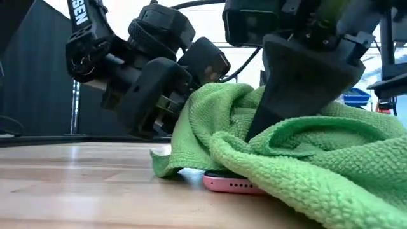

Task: Apply microfiber cloth
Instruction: Wipe the front of the cellphone with the green microfiber cloth

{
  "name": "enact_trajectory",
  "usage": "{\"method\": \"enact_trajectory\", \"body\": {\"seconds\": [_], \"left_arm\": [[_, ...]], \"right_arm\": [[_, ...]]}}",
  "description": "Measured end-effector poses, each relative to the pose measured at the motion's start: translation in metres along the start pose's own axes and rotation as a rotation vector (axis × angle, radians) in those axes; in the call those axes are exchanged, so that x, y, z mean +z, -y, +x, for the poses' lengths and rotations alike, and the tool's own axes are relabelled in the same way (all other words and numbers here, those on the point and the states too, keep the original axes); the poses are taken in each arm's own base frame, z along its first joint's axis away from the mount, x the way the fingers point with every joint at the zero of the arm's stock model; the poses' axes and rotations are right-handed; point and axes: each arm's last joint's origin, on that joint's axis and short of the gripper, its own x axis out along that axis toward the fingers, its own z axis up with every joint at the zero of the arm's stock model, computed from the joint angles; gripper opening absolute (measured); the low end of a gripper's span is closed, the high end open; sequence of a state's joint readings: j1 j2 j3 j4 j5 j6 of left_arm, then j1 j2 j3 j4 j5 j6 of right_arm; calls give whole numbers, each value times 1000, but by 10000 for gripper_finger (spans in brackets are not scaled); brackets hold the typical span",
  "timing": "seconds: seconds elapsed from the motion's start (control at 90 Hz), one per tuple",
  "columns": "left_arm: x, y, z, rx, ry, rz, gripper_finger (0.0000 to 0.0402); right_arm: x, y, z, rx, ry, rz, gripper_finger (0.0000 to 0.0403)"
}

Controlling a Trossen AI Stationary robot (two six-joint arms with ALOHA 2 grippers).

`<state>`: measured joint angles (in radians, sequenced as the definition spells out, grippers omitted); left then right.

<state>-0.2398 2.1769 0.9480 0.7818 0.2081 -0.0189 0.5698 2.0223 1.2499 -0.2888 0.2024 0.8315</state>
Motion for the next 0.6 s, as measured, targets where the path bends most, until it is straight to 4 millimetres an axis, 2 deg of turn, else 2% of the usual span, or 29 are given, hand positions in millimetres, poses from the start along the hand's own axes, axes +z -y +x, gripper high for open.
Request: {"method": "enact_trajectory", "body": {"seconds": [0.1,0.3,0.389,0.489,0.6], "left_arm": [[-1,0,0,-17,-6,0,0],[-1,-2,-1,-23,-6,-3,0],[-2,-3,-1,-22,-8,-4,0],[-2,-3,-1,-21,-4,-3,0],[-2,-3,-1,-21,-2,-4,0]], "right_arm": [[-12,-3,-10,-37,-51,19,7],[-24,-12,-29,-28,-72,37,7],[-19,-14,-36,-39,2,18,7],[-3,-14,-41,-47,116,1,7],[3,-4,-26,-81,104,2,7]]}}
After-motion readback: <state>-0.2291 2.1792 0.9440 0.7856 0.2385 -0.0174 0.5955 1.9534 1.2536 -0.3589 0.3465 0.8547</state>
